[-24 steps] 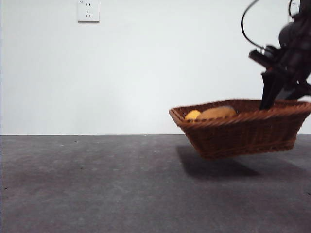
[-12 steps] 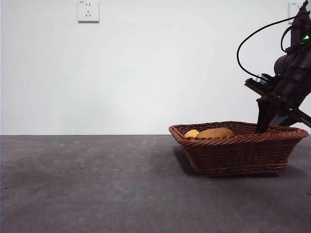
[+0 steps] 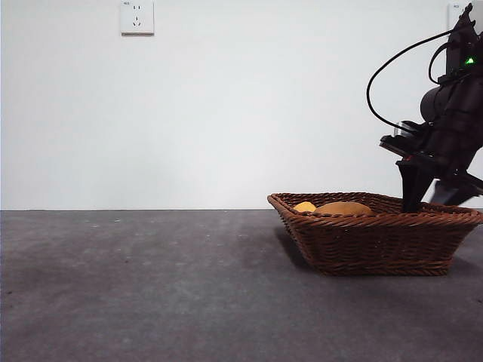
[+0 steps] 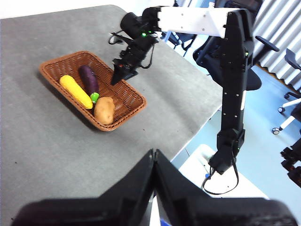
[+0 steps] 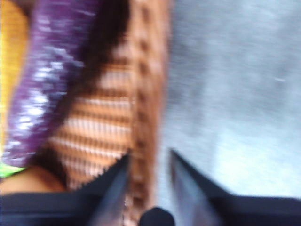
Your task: Help me put the vegetables on the table into the basket
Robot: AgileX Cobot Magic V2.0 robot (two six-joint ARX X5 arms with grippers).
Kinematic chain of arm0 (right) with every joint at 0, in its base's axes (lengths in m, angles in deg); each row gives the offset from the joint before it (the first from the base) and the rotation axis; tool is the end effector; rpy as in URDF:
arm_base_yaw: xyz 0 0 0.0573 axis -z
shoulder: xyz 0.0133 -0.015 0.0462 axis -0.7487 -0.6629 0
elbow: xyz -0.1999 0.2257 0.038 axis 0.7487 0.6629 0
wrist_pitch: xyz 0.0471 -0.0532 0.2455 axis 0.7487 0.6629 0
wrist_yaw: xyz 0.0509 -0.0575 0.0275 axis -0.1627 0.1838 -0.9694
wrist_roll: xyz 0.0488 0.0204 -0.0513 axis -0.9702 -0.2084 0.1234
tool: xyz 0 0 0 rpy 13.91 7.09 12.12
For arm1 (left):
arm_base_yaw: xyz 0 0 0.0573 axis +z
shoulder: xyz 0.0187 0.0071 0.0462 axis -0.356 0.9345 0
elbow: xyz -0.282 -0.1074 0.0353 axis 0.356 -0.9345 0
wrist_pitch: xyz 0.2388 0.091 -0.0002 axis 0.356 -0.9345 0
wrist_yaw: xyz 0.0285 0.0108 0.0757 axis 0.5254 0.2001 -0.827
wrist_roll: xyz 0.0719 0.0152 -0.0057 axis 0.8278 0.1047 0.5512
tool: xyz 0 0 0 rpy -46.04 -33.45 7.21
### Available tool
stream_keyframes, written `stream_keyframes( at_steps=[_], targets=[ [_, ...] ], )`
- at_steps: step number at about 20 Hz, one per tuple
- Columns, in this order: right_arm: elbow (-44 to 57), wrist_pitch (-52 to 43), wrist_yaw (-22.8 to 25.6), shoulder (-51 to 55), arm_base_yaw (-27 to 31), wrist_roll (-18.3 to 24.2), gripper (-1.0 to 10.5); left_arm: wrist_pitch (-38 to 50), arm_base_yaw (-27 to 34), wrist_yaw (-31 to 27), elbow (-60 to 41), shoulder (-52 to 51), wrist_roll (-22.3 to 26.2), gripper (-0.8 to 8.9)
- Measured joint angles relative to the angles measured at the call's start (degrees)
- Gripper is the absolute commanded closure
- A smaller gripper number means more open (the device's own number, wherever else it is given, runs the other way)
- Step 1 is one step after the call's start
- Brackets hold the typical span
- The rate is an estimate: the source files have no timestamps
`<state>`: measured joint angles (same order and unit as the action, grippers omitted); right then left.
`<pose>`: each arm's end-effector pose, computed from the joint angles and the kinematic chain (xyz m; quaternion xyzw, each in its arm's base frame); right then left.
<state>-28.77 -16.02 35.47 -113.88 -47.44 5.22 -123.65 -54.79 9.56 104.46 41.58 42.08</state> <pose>0.4419 0.0158 0.1943 0.1227 0.6432 0.1716 0.7361 0.0245 -0.0414 0.5030 -0.0612 0.2723 -0.4229 0.8621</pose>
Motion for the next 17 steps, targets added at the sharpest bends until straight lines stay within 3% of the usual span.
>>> stream_keyframes(
  at_steps=[5,12,13,14,15,17],
  targets=[
    [0.0,1.55,0.76,2.14,0.22,-1.75,4.4,0.0,0.0,-2.67,0.0,0.0,1.03,8.18],
    [-0.09,4.22,1.77,25.42,0.13,-3.87,4.5,0.0,0.0,-3.23,0.0,0.0,2.25,8.17],
    [-0.09,5.31,2.62,29.66,0.02,-3.93,5.8,0.0,0.0,-4.13,0.0,0.0,2.47,8.17],
    [-0.09,6.25,3.48,33.31,-0.07,-3.96,8.1,0.0,0.0,-5.44,0.0,0.0,2.56,8.17],
    [-0.09,7.13,4.61,37.68,-0.2,-3.91,9.6,0.02,0.0,-6.97,0.0,0.0,2.58,8.18],
    [-0.15,8.7,8.02,46.58,-0.24,-3.89,9.6,0.0,0.0,-9.31,0.0,0.02,2.58,8.17]
  ],
)
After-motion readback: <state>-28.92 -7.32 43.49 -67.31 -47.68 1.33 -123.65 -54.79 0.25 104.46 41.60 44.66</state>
